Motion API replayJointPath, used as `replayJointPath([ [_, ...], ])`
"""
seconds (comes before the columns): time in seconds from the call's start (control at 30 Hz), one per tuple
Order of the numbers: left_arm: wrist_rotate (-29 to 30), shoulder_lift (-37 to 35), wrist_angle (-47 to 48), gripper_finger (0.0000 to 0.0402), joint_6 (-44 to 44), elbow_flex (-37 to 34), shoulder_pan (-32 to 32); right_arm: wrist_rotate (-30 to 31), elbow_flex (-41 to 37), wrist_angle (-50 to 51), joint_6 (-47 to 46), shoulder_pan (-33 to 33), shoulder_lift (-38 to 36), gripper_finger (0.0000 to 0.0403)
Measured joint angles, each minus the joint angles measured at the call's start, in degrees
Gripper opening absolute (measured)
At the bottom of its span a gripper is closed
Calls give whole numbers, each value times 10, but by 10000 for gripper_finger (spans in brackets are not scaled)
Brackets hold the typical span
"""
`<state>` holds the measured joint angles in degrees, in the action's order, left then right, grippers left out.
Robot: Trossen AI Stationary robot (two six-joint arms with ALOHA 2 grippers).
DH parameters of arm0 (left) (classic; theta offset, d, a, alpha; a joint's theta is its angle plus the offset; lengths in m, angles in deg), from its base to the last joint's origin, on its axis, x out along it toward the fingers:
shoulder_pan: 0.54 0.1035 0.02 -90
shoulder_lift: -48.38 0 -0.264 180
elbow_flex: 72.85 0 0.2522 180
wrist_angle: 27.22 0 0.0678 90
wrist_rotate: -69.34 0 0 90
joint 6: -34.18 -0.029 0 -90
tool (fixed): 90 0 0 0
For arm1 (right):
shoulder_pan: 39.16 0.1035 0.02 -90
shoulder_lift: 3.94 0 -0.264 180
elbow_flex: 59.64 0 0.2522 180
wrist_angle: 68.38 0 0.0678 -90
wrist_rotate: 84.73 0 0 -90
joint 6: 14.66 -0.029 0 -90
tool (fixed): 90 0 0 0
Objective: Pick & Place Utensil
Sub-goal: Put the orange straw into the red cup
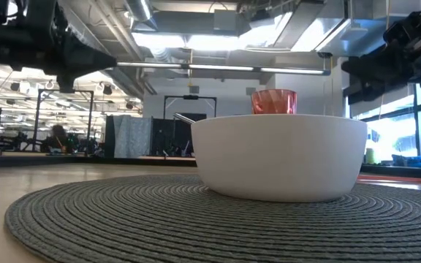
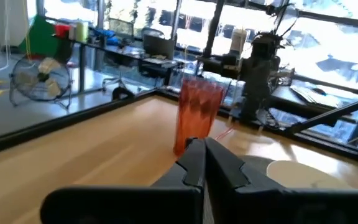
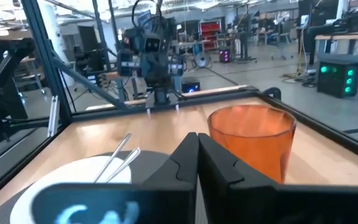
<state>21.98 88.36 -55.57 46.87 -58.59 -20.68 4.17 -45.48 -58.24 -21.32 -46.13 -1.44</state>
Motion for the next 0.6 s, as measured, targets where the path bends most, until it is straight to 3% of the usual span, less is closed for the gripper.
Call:
replayJointPath([
  [0.23, 45, 11, 9, 2, 7, 0, 0, 0, 0, -9, -4, 0, 0, 4],
  [0.33, 70, 17, 23, 2, 10, 0, 0, -15, 0, -10, -58, 0, 0, 7],
  [0.6, 74, 23, 33, 2, 16, 0, 0, -35, 52, 42, -78, 0, 46, 3],
])
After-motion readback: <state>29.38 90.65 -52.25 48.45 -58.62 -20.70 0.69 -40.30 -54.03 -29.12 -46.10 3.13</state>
